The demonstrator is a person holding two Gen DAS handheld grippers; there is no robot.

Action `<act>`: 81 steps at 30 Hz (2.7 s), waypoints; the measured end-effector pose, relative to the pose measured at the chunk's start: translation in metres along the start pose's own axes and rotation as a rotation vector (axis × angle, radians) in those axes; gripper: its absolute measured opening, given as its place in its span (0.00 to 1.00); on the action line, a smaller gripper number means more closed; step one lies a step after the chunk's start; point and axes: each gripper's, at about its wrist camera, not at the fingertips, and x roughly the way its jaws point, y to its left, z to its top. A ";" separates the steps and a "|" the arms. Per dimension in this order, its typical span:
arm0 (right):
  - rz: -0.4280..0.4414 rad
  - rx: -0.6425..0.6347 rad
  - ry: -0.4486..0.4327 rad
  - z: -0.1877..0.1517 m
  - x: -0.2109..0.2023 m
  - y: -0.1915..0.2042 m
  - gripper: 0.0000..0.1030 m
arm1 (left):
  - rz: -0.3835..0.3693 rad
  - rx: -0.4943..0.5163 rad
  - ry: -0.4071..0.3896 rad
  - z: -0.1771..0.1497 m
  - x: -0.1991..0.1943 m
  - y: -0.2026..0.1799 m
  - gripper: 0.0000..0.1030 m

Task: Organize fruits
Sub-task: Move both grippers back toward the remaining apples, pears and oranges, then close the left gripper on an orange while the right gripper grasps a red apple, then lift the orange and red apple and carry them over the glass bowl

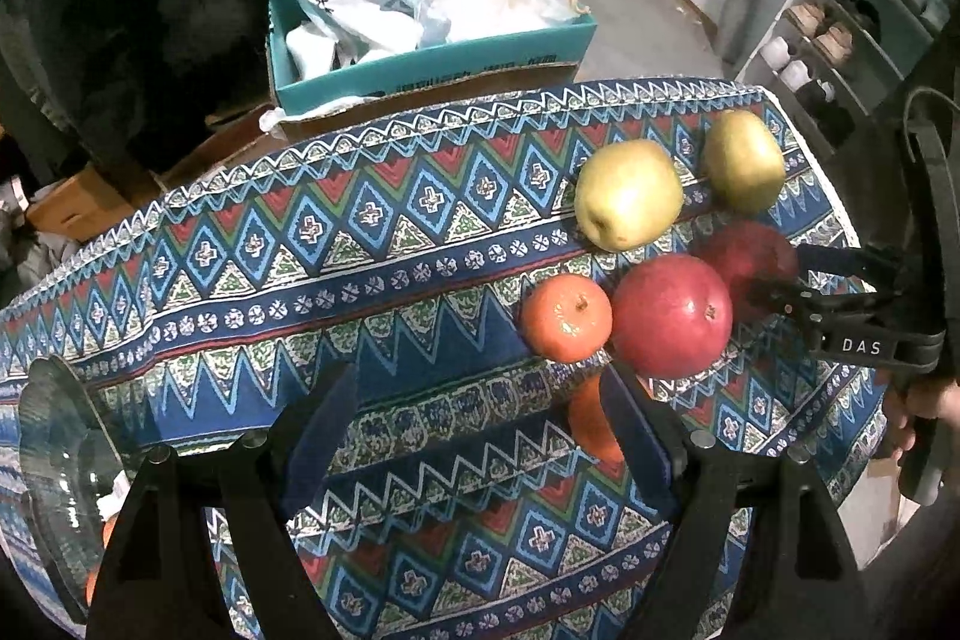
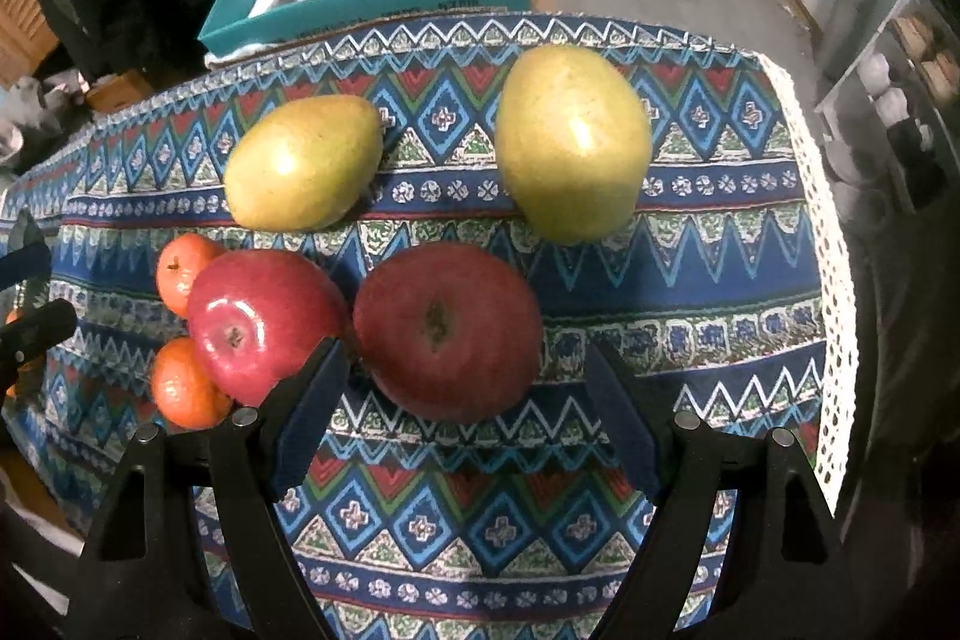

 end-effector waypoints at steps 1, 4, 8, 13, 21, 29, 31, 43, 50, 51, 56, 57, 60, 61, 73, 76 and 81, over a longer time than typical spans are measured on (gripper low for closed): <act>-0.002 0.001 0.003 0.001 0.002 0.000 0.79 | -0.001 -0.003 0.006 0.001 0.003 0.001 0.81; 0.014 0.005 0.010 0.003 0.008 0.001 0.79 | -0.006 -0.015 0.018 0.002 0.010 0.004 0.81; 0.015 -0.006 0.024 0.005 0.019 0.004 0.79 | -0.014 -0.022 0.028 0.003 0.016 0.005 0.81; 0.037 0.000 0.044 0.006 0.035 0.006 0.74 | -0.029 -0.023 0.041 -0.001 0.020 0.002 0.81; 0.012 0.008 0.006 0.000 0.032 0.008 0.72 | -0.065 -0.009 0.056 -0.010 0.024 -0.011 0.81; -0.004 0.041 -0.038 -0.024 0.006 0.012 0.72 | -0.101 -0.004 0.082 -0.022 0.028 -0.026 0.81; -0.004 0.047 -0.044 -0.031 0.001 0.011 0.72 | -0.108 0.002 0.090 -0.024 0.031 -0.031 0.81; 0.010 0.089 -0.075 -0.048 -0.016 -0.008 0.72 | -0.118 0.004 0.145 -0.031 0.062 -0.050 0.81; 0.011 0.088 -0.075 -0.047 -0.012 -0.007 0.72 | -0.136 -0.025 0.137 -0.030 0.069 -0.049 0.81; 0.013 0.087 -0.074 -0.047 -0.011 -0.006 0.72 | -0.144 -0.027 0.134 -0.029 0.068 -0.049 0.78; 0.019 0.096 -0.069 -0.045 -0.008 -0.006 0.72 | -0.132 0.014 0.134 -0.025 0.072 -0.064 0.60; 0.019 0.097 -0.068 -0.045 -0.008 -0.006 0.72 | -0.131 0.025 0.132 -0.025 0.072 -0.066 0.55; 0.017 0.100 -0.067 -0.045 -0.008 -0.006 0.73 | -0.127 0.044 0.127 -0.027 0.071 -0.070 0.48; 0.018 0.101 -0.068 -0.044 -0.008 -0.006 0.73 | -0.131 0.039 0.126 -0.027 0.071 -0.070 0.47; 0.009 0.061 -0.118 -0.040 -0.025 0.010 0.72 | -0.109 0.041 0.040 -0.031 0.033 -0.050 0.46; 0.008 0.049 -0.139 -0.039 -0.032 0.014 0.72 | -0.111 0.031 0.017 -0.029 0.022 -0.045 0.46; 0.007 0.030 -0.167 -0.039 -0.044 0.020 0.72 | -0.112 0.018 -0.023 -0.026 0.002 -0.041 0.46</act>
